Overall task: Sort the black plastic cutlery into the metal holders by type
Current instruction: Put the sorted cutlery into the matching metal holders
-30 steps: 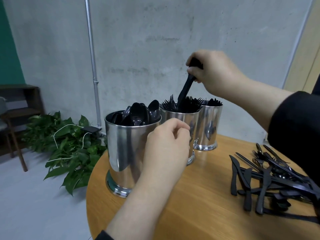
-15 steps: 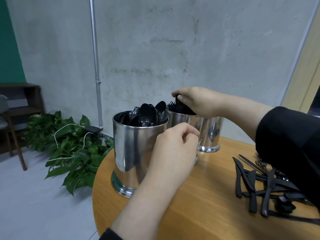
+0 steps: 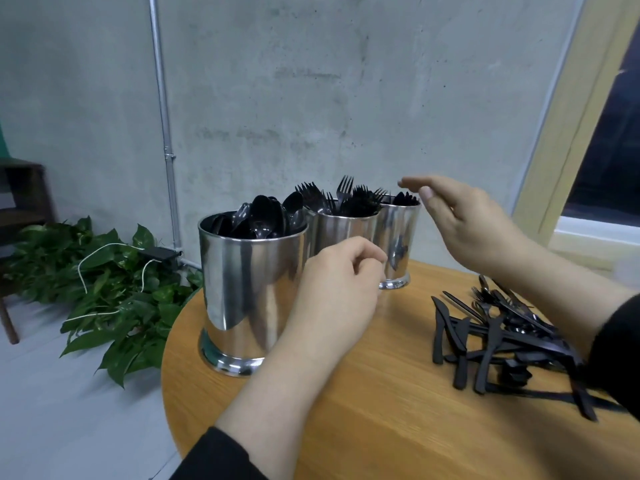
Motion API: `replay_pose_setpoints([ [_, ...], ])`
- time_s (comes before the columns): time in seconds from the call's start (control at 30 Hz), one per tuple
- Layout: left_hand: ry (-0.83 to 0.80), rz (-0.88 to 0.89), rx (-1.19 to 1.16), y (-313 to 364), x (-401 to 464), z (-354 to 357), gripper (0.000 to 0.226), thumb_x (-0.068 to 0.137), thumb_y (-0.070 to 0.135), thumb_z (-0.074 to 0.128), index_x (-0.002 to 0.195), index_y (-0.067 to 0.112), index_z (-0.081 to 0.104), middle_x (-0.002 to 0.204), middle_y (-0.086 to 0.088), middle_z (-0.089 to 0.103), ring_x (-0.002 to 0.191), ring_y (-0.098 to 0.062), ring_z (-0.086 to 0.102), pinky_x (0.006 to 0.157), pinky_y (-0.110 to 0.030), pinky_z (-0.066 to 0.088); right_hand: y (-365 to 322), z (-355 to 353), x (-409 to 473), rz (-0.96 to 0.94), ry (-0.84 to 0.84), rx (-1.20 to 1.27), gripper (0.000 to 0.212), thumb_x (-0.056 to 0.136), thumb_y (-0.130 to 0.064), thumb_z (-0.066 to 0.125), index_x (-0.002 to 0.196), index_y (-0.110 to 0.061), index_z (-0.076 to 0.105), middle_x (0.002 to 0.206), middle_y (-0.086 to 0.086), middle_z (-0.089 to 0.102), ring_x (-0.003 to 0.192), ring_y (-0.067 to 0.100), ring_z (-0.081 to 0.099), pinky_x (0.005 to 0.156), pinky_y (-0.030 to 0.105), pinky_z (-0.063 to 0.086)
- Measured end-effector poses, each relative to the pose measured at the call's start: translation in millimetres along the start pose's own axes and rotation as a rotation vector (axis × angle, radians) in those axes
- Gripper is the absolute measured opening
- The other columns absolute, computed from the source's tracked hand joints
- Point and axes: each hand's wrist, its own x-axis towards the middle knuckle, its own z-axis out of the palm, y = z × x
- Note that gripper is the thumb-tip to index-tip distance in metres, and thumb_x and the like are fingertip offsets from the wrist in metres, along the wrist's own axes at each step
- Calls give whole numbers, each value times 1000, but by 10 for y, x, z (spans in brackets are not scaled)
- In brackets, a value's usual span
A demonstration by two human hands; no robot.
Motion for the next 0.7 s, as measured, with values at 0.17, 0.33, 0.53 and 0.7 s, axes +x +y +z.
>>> replay_pose_setpoints([
  [0.17,-149,25,179,-6,-131,268,26,94,17,50,92,31,72,79,7,73,75,-24,72,65,-45,61,484,-239,-1257,166,-130,-91,34,101,-40,41,130,-36,60,126,-20,62,119,-1,55,98,27,45],
  [0.33,-487,88,592,51,-138,783,25,102,36,51,122,29,65,111,10,68,92,-12,65,83,-34,56,878,-503,-2070,272,-258,-197,46,94,-51,41,132,-34,58,132,-22,58,124,-2,52,100,10,34],
  [0.53,-586,207,909,-118,-48,1444,50,100,56,47,132,18,59,128,-4,59,113,-26,56,93,-41,48,1026,-661,-2333,266,-273,-180,37,96,-34,59,133,-27,59,132,-23,56,118,-17,42,96,-6,21],
  [0.7,-433,147,928,-281,28,1724,53,97,62,47,123,18,64,117,-2,60,108,-25,59,91,-43,52,1194,-732,-2379,256,-215,-145,27,96,-32,58,123,-29,65,125,-23,60,116,-11,50,97,0,29],
])
